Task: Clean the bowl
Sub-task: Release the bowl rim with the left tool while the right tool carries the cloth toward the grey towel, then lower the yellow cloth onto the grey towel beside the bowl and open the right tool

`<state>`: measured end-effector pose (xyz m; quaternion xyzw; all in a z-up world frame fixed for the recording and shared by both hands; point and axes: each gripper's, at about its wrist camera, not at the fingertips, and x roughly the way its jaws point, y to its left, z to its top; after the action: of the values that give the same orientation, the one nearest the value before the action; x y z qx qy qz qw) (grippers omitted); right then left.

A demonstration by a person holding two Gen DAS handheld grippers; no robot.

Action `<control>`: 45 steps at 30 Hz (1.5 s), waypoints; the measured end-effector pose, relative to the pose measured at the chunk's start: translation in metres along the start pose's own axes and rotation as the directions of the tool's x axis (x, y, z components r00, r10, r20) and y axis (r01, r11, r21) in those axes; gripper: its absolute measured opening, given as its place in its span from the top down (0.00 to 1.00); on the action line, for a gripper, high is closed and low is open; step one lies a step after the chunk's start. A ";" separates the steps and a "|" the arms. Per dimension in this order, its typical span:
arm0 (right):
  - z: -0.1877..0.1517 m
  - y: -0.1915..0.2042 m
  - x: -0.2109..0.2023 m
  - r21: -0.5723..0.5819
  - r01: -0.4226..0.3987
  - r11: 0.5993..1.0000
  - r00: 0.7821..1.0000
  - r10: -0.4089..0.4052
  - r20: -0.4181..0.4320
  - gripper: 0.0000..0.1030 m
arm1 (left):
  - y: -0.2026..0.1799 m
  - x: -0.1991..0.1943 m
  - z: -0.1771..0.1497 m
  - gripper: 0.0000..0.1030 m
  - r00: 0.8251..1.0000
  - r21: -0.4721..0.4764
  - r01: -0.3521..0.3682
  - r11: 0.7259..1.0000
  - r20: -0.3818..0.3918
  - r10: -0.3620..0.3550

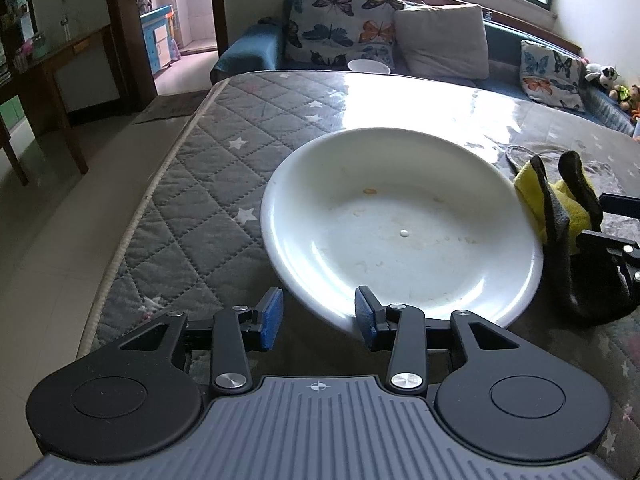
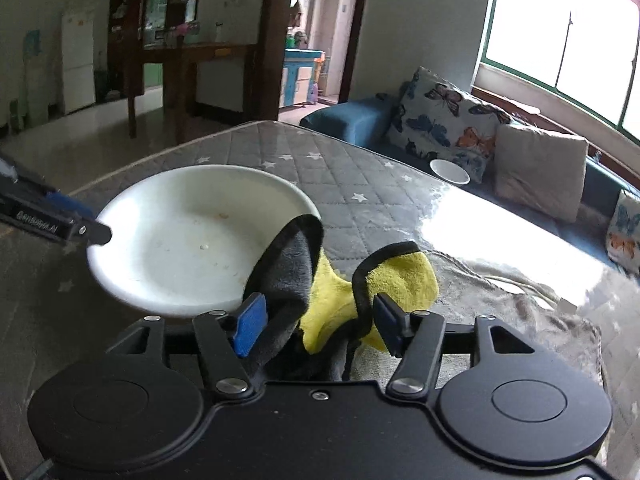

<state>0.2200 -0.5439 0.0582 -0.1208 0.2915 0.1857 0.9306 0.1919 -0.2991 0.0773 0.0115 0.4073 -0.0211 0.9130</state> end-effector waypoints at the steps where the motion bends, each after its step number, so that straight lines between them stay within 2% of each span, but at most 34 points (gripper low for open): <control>1: 0.000 -0.002 0.001 0.005 0.005 1.000 1.000 -0.005 0.002 0.38 | 0.000 0.000 0.000 0.59 1.000 0.001 0.000 1.000 0.000 0.000; 6: -0.003 -0.013 0.005 0.057 0.008 0.998 1.000 -0.007 -0.005 0.36 | -0.002 0.001 0.001 0.59 1.000 -0.003 0.000 1.000 -0.001 0.000; 9: -0.005 -0.016 0.007 0.095 -0.047 0.994 0.999 0.047 -0.001 0.36 | -0.002 0.003 -0.003 0.59 1.000 -0.002 -0.002 1.000 0.003 0.002; 18: 0.001 -0.004 0.013 0.055 -0.059 0.997 0.998 0.059 0.010 0.36 | -0.004 -0.002 -0.007 0.57 1.000 -0.003 -0.006 1.000 0.002 0.006; 19: 0.002 -0.005 0.014 0.067 -0.060 0.996 0.998 0.059 0.011 0.38 | -0.004 -0.003 -0.008 0.57 1.000 -0.004 -0.006 1.000 0.002 0.006; 21: 0.003 -0.007 0.016 0.083 -0.061 0.995 0.998 0.060 0.011 0.53 | -0.003 -0.005 -0.010 0.56 1.000 -0.006 -0.005 1.000 0.002 0.005; 30: -0.002 -0.015 0.020 0.118 -0.041 0.992 0.999 0.044 -0.020 0.78 | 0.000 -0.008 -0.011 0.55 1.000 -0.010 -0.002 1.000 0.001 0.002; 38: -0.007 -0.009 0.039 0.098 -0.040 0.994 0.997 0.046 -0.062 0.80 | 0.000 -0.013 -0.013 0.55 1.000 -0.002 -0.003 1.000 -0.002 0.003; 45: -0.006 -0.003 0.061 0.082 -0.062 0.995 0.996 0.067 -0.058 0.80 | 0.001 -0.014 -0.014 0.55 1.000 0.002 0.001 1.000 -0.008 -0.001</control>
<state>0.2644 -0.5318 0.0179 -0.0797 0.3306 0.2002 0.9188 0.1719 -0.2968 0.0781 0.0122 0.4108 -0.0221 0.9114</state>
